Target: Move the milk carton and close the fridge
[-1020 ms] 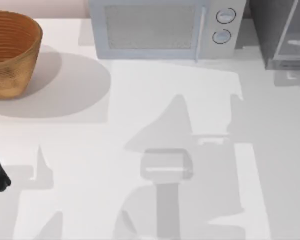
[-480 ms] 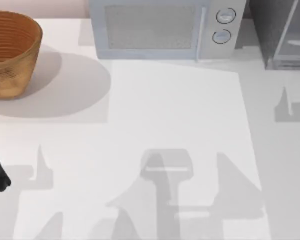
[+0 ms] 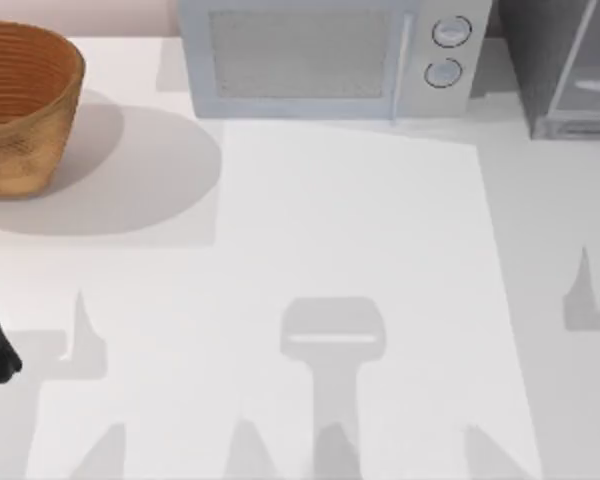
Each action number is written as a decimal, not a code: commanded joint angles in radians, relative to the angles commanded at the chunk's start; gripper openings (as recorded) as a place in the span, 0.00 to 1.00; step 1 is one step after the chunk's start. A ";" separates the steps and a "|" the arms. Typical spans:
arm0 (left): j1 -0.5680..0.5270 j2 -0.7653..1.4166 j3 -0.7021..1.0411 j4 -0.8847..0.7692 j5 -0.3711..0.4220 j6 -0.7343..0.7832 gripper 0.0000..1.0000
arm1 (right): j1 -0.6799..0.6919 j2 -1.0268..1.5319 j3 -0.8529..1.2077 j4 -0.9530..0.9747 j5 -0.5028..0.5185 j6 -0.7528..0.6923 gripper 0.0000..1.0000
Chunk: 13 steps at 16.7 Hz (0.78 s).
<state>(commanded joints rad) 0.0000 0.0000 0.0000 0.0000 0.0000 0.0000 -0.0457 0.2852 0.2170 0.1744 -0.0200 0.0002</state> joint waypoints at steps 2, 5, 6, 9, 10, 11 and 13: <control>0.000 0.000 0.000 0.000 0.000 0.000 1.00 | 0.016 -0.131 -0.090 -0.065 0.008 0.002 1.00; 0.000 0.000 0.000 0.000 0.000 0.000 1.00 | 0.038 -0.254 -0.191 -0.149 0.017 0.001 1.00; 0.000 0.000 0.000 0.000 0.000 0.000 1.00 | 0.043 -0.274 -0.207 -0.165 0.019 0.000 1.00; 0.000 0.000 0.000 0.000 0.000 0.000 1.00 | 0.046 -0.285 -0.217 -0.174 0.020 0.000 1.00; 0.000 0.000 0.000 0.000 0.000 0.000 1.00 | 0.046 -0.285 -0.217 -0.174 0.020 0.000 1.00; 0.000 0.000 0.000 0.000 0.000 0.000 1.00 | 0.046 -0.285 -0.217 -0.174 0.020 0.000 1.00; 0.000 0.000 0.000 0.000 0.000 0.000 1.00 | 0.043 -0.282 -0.215 -0.173 0.020 0.000 1.00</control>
<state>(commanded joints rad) 0.0000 0.0000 0.0000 0.0000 0.0000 0.0000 -0.0031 0.0035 0.0018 0.0015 -0.0005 0.0001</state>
